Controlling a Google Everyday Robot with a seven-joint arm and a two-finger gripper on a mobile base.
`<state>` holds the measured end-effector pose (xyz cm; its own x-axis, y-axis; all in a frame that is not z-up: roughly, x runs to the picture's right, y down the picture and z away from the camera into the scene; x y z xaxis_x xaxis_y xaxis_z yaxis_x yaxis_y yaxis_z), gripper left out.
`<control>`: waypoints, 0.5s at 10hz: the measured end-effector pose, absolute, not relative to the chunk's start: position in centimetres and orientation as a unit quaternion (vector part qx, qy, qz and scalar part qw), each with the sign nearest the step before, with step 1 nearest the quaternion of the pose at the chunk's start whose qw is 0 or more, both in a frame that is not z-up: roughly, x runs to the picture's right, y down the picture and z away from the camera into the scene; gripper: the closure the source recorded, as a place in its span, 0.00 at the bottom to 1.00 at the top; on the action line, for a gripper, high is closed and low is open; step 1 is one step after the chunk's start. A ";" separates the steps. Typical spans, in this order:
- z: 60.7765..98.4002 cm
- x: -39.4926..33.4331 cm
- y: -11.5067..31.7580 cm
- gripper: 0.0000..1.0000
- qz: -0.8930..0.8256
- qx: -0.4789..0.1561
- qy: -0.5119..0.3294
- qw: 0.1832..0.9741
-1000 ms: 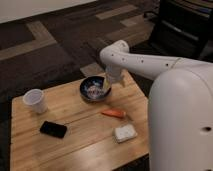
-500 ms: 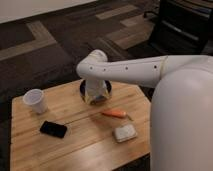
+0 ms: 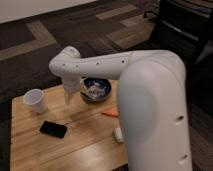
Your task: Drag the ceramic bowl in a circle
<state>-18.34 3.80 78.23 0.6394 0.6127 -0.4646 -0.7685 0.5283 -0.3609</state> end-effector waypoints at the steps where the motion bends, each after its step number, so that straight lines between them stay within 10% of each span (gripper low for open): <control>1: 79.1 -19.7 2.6 0.35 0.377 -0.278 0.137 0.873; 5: 81.5 -23.3 -0.8 0.35 0.326 -0.296 0.115 0.891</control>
